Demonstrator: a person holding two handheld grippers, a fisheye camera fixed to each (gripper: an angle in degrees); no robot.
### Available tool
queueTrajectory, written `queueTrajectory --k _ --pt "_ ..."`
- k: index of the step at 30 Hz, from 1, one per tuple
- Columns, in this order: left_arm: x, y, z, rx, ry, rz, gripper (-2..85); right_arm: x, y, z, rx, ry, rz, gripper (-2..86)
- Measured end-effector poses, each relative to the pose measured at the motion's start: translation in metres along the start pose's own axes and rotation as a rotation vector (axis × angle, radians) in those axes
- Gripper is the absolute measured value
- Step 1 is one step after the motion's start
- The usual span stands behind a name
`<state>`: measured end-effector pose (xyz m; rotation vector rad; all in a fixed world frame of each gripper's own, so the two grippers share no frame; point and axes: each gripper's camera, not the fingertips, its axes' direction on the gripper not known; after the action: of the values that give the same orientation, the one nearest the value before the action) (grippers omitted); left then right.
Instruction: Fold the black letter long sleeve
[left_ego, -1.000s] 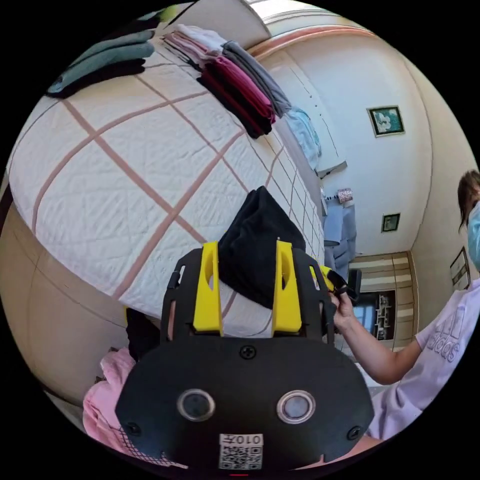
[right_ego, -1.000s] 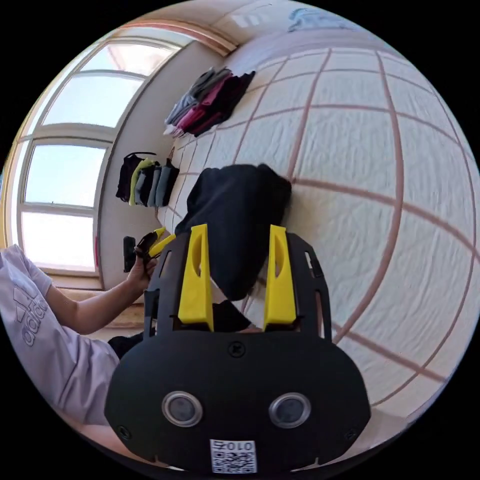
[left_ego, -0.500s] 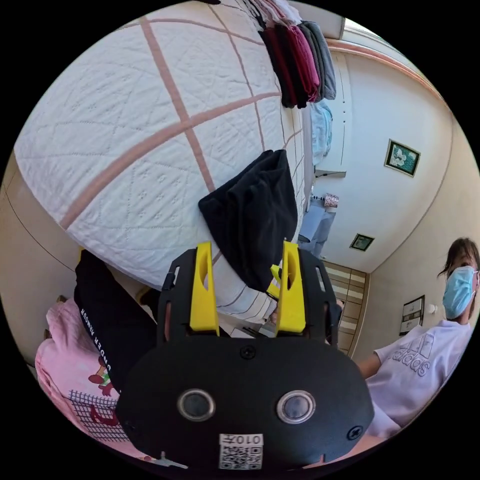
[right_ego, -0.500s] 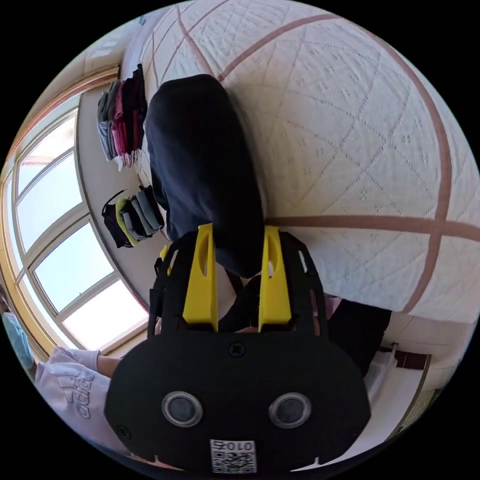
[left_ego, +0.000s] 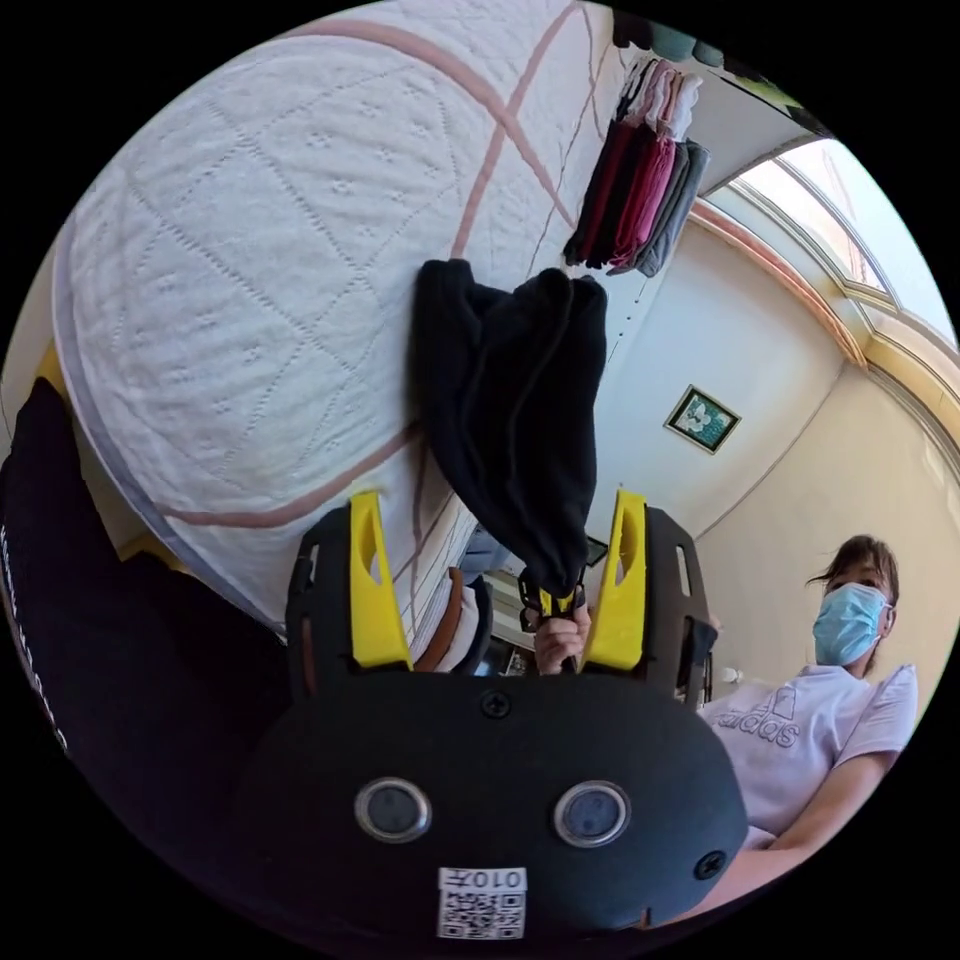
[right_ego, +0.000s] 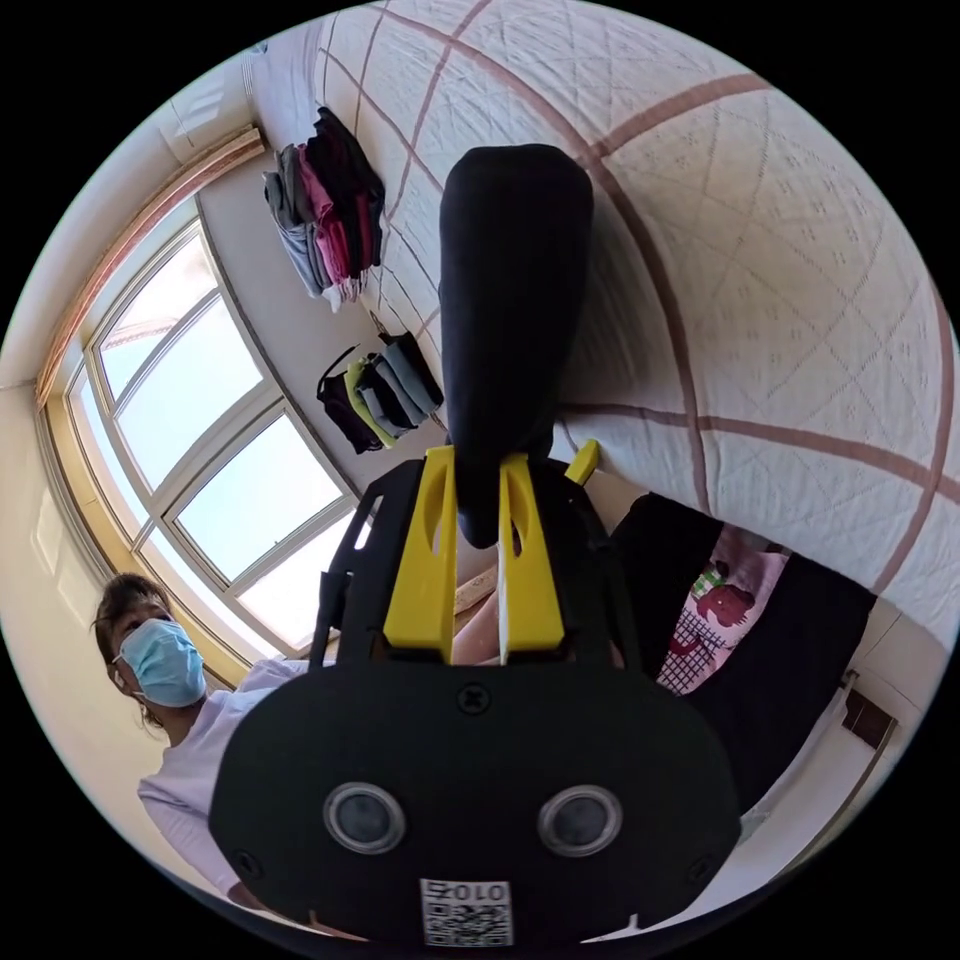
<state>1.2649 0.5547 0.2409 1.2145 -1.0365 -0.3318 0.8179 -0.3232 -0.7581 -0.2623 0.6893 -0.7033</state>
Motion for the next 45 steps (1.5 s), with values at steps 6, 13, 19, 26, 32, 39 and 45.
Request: queueTrajectory --k 6,13,19,26,32,39,45 --pt "0.038 0.022 0.0 0.1 0.045 -0.021 26.6 -0.014 -0.011 -0.009 -0.006 -0.042 0.0 7.6" --pt "0.069 0.016 0.004 0.229 -0.026 -0.034 24.4 -0.023 -0.025 -0.003 -0.021 -0.009 -0.014 7.5" --pt "0.102 0.015 0.037 0.03 -0.405 -0.054 17.0 0.005 -0.033 0.003 0.002 0.124 0.007 7.4" --pt "0.11 0.066 0.054 0.053 -0.419 -0.074 10.0 0.059 -0.035 0.015 0.063 0.172 0.061 7.3" --pt "0.159 0.108 0.065 0.01 -0.351 0.048 9.3 0.013 -0.028 0.007 0.07 0.1 -0.094 7.0" --pt "0.226 0.161 0.067 -0.092 -0.292 0.183 9.4 -0.067 0.001 0.007 0.015 0.134 -0.257 6.9" --pt "0.304 0.218 0.04 -0.185 -0.362 0.386 9.6 -0.103 0.032 0.037 -0.023 0.121 -0.311 7.0"
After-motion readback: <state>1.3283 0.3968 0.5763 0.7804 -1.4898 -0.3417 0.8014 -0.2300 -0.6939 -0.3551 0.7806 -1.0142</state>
